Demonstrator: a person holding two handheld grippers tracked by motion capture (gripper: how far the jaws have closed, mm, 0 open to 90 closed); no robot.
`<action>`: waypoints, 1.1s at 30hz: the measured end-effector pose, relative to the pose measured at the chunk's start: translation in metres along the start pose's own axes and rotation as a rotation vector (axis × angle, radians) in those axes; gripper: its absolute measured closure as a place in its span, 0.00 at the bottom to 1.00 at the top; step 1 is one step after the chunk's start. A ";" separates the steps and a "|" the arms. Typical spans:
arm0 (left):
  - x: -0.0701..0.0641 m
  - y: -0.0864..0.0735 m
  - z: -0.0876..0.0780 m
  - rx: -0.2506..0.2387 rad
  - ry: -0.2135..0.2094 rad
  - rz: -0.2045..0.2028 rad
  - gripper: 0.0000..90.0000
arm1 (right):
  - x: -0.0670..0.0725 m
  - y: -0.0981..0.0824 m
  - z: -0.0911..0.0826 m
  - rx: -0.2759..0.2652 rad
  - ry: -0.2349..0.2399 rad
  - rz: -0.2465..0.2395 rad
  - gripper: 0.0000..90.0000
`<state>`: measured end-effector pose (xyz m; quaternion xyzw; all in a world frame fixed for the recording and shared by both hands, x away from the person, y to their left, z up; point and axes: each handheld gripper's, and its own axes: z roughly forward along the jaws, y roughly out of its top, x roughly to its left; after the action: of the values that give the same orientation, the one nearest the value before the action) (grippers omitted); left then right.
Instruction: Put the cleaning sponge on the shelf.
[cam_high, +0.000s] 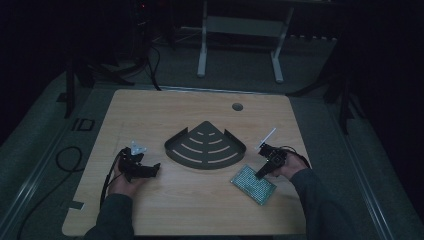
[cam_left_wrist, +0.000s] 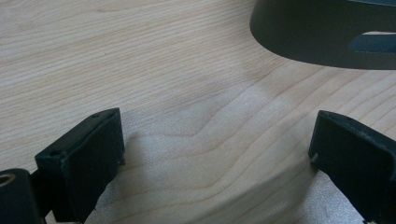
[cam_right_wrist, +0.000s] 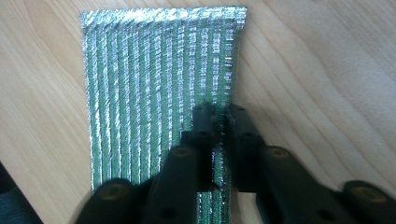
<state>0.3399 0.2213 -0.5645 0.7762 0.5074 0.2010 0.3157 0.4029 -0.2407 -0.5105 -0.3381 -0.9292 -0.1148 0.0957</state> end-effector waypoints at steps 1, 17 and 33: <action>0.000 0.000 0.000 0.000 0.000 0.000 0.04 | 0.001 0.001 0.000 0.011 -0.006 -0.010 0.97; 0.000 0.000 0.000 0.000 0.000 0.000 0.04 | 0.010 0.002 -0.008 0.012 -0.045 -0.044 0.99; 0.000 0.000 0.000 0.000 0.000 0.000 0.04 | 0.009 0.002 -0.033 -0.057 -0.072 -0.049 1.00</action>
<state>0.3400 0.2213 -0.5645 0.7762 0.5074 0.2010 0.3156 0.4004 -0.2426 -0.4762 -0.3216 -0.9364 -0.1313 0.0499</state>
